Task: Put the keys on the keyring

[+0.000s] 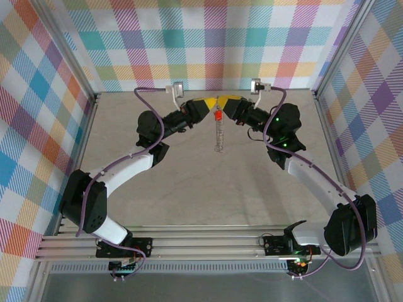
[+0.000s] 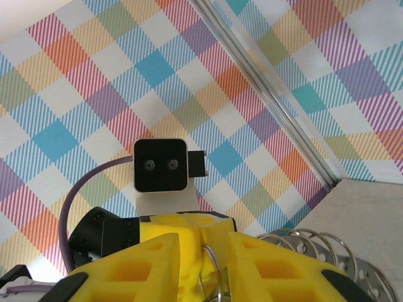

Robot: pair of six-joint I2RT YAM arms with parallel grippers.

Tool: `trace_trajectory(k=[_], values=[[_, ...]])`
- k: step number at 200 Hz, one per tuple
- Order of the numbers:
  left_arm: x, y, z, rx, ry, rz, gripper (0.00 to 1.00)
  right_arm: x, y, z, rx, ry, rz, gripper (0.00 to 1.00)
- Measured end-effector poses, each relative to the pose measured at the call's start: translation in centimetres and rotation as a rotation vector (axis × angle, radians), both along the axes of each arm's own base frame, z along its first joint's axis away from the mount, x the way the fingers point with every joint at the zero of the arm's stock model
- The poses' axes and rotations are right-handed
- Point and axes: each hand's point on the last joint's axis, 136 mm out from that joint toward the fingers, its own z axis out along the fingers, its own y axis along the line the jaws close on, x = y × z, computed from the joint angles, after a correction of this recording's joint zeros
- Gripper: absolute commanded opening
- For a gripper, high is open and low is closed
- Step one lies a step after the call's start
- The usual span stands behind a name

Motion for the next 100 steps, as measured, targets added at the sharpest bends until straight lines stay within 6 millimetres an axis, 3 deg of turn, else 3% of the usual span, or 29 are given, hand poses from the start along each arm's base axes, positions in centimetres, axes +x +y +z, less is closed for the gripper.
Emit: trace_trajectory(k=[46, 100], values=[[0.08, -0.07, -0.09, 0.0, 0.001, 0.0, 0.0, 0.01, 0.1, -0.21, -0.001, 0.012, 0.011, 0.16], [-0.07, -0.2, 0.17, -0.003, -0.005, -0.005, 0.0, -0.13, 0.17, -0.25, -0.001, 0.015, 0.021, 0.22]])
